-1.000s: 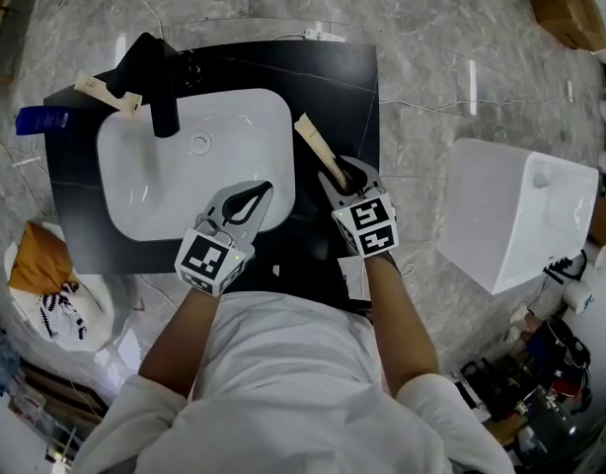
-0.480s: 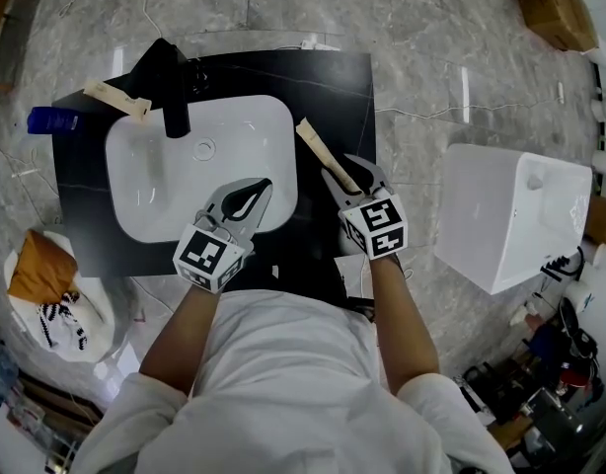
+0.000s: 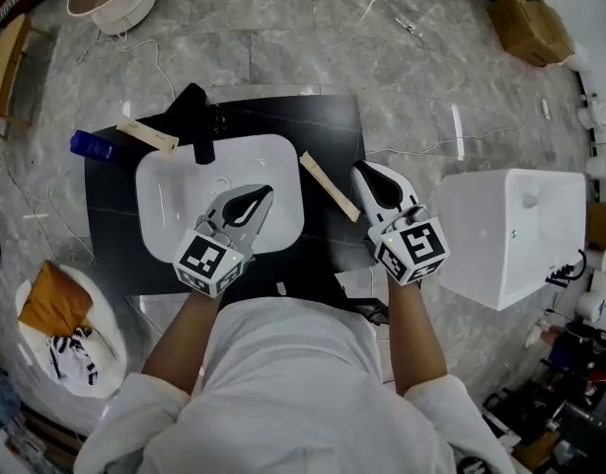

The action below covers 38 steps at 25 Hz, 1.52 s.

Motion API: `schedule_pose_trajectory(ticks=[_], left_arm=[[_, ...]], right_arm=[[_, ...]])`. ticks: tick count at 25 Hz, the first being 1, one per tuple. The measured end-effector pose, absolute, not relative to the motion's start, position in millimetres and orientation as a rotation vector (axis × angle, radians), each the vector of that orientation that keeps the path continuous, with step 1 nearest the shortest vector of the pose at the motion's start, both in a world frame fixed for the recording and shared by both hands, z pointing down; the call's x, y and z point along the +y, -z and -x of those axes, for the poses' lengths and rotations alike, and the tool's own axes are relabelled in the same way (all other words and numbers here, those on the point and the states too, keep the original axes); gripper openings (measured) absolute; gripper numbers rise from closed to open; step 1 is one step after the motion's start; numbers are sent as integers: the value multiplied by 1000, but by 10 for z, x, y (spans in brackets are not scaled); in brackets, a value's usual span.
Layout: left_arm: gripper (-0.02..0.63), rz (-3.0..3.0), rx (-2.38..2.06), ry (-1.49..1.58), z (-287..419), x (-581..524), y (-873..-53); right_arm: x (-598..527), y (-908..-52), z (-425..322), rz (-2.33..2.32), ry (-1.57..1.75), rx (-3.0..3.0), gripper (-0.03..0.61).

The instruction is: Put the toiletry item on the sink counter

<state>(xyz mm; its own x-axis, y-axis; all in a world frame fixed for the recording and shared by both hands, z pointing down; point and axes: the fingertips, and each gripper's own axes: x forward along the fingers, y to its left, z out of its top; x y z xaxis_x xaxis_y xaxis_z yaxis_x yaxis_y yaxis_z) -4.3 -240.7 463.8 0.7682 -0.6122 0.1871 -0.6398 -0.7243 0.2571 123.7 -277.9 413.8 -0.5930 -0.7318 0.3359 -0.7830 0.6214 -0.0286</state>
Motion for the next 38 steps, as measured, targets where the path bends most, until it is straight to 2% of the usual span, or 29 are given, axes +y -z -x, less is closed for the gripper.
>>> schedule_pose_trajectory(ticks=[7,12,22,38], left_arm=[[17,-2712,-1082,-61,208,-2276,-4012],[17,-2708,-1199,-21,214,-2099,-3620],[17,-2659,-1354,-6,70,-1532,-3422],[17,-2621,-1365,5,-148,-1104,-3545]], right_arm=[[-2532,-2996,-1387,-1273,-27,-2766,15],[-2209,-2660,-1702,-1276,-4,-2853,15],[-1590,-3081,-2216,-1203,-70,-2876,15],[-1395,-3468,-2066,-1065,-180,-2894,14]])
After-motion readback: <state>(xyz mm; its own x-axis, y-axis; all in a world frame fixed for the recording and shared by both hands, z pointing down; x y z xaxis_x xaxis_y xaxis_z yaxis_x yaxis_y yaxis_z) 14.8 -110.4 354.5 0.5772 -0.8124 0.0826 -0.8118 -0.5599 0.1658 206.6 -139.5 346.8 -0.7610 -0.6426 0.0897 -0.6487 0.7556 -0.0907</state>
